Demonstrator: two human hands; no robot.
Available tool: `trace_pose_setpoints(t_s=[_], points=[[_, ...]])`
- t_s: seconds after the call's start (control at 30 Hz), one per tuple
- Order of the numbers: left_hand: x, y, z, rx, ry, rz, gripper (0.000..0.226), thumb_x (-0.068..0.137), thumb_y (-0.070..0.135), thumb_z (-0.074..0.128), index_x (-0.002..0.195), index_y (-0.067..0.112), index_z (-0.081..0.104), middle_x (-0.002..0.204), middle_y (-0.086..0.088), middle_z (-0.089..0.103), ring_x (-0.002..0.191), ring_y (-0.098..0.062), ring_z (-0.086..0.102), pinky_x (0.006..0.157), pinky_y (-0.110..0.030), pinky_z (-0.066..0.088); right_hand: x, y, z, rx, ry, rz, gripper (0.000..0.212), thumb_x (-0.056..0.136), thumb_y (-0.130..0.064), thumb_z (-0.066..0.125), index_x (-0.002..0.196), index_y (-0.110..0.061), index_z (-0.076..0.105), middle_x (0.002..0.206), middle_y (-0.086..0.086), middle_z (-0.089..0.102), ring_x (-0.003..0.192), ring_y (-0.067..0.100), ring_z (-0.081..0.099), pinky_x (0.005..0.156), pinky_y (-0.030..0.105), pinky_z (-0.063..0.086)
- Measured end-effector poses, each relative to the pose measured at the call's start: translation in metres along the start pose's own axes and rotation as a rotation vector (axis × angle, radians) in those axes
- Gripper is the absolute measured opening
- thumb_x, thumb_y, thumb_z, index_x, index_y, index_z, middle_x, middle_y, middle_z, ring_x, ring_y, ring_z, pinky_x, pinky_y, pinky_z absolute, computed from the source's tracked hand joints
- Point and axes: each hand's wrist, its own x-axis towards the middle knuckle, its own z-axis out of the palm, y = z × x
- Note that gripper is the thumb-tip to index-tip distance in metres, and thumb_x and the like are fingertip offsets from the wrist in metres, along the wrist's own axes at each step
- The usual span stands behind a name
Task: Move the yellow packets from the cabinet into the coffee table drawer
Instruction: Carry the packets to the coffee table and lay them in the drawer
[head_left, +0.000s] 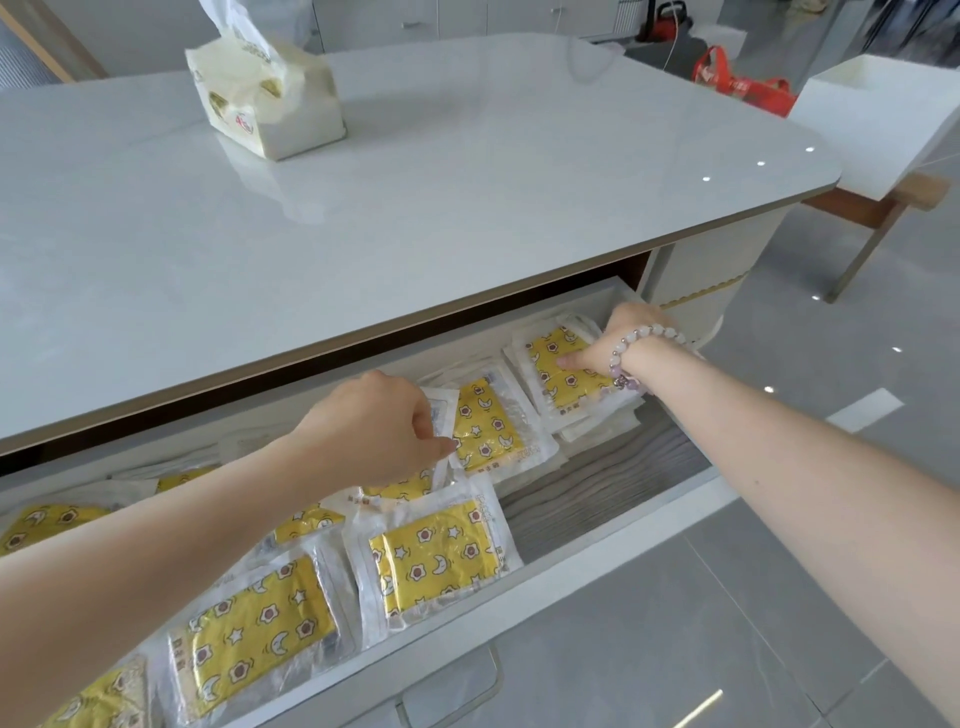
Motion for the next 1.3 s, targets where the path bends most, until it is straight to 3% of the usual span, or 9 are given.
trace_pose_setpoints(t_s=[0.33,0.5,0.6,0.7,0.77,0.87,1.03,1.17,1.3], points=[[0.029,0.023,-0.009,-0.774,-0.094,-0.023,0.030,0.093,0.041,0.053,0.105,0.015,0.062,0.079,0.004,0.071,0.054,-0.002,0.063,0.052,-0.014,0.052,0.003,0.004,-0.028,0.152,-0.193,-0.019,0.058,0.089,-0.045,0.060,0.127,-0.002,0.050,0.091,0.014,0.056,0.048,0.016,0.043,0.040,0.023,0.039],[0.032,0.046,-0.012,-1.403,-0.303,-0.051,0.051,0.084,0.049,0.058,0.118,0.011,0.057,0.110,-0.005,0.068,0.096,-0.020,0.069,0.089,-0.033,0.054,0.007,0.005,-0.023,0.602,-0.372,-0.059,0.027,0.088,-0.030,0.061,0.107,-0.011,0.057,0.075,0.004,0.071,0.044,0.008,0.059,0.061,0.023,0.055],[0.033,0.054,-0.004,-1.452,-0.178,-0.103,0.063,0.078,0.039,0.071,0.128,0.004,0.052,0.114,-0.008,0.067,0.100,-0.023,0.068,0.091,-0.040,0.053,-0.003,0.006,-0.014,0.685,-0.423,-0.065,0.071,0.064,-0.033,0.078,0.126,-0.005,0.055,0.126,0.016,0.058,0.077,0.017,0.064,0.095,0.037,0.046],[0.036,0.053,0.000,-1.500,-0.073,-0.148,0.053,0.080,0.025,0.074,0.126,0.005,0.054,0.110,-0.008,0.069,0.096,-0.023,0.068,0.088,-0.040,0.055,-0.012,0.006,-0.013,0.802,-0.495,-0.077,0.077,0.057,-0.041,0.086,0.123,-0.010,0.061,0.127,0.012,0.061,0.113,0.030,0.061,0.088,0.034,0.047],[0.035,0.050,0.000,-1.550,-0.071,-0.145,0.039,0.085,0.017,0.069,0.121,0.007,0.056,0.108,-0.008,0.069,0.093,-0.021,0.069,0.078,-0.033,0.058,-0.013,0.009,-0.017,0.930,-0.526,-0.057,0.060,0.066,-0.044,0.080,0.113,-0.011,0.065,0.109,0.012,0.070,0.095,0.025,0.070,0.080,0.034,0.056],[0.032,0.046,0.001,-1.403,-0.004,-0.142,0.026,0.087,0.018,0.066,0.111,0.011,0.058,0.100,-0.004,0.070,0.080,-0.014,0.069,0.062,-0.021,0.058,-0.012,0.015,-0.021,0.970,-0.459,-0.031,0.026,0.090,-0.035,0.061,0.101,-0.011,0.061,0.082,0.007,0.070,0.067,0.017,0.068,0.061,0.027,0.058],[0.026,0.034,0.002,-1.194,-0.021,-0.044,0.022,0.087,0.020,0.068,0.106,0.018,0.059,0.100,-0.001,0.071,0.086,-0.015,0.069,0.077,-0.030,0.057,0.008,0.049,-0.047,0.850,-0.239,0.097,0.026,0.085,-0.036,0.066,0.097,-0.013,0.064,0.096,0.007,0.071,0.084,0.021,0.066,0.076,0.035,0.056],[0.023,0.052,0.010,-0.550,-0.186,0.242,0.024,0.083,0.032,0.071,0.094,0.011,0.065,0.080,0.000,0.066,0.065,-0.007,0.056,0.061,-0.013,0.042,0.018,0.069,-0.053,0.880,-0.139,0.152,0.024,0.085,-0.033,0.066,0.098,-0.013,0.064,0.099,0.011,0.071,0.084,0.017,0.063,0.079,0.025,0.048],[0.029,0.084,0.022,-0.324,-0.254,0.366,0.022,0.086,0.028,0.068,0.072,0.017,0.055,0.061,0.006,0.046,0.056,-0.007,0.042,0.053,-0.016,0.031,0.014,0.060,-0.041,0.947,-0.193,0.122,0.010,0.091,-0.014,0.060,0.083,-0.009,0.058,0.076,0.005,0.066,0.049,0.007,0.065,0.044,0.015,0.051]])
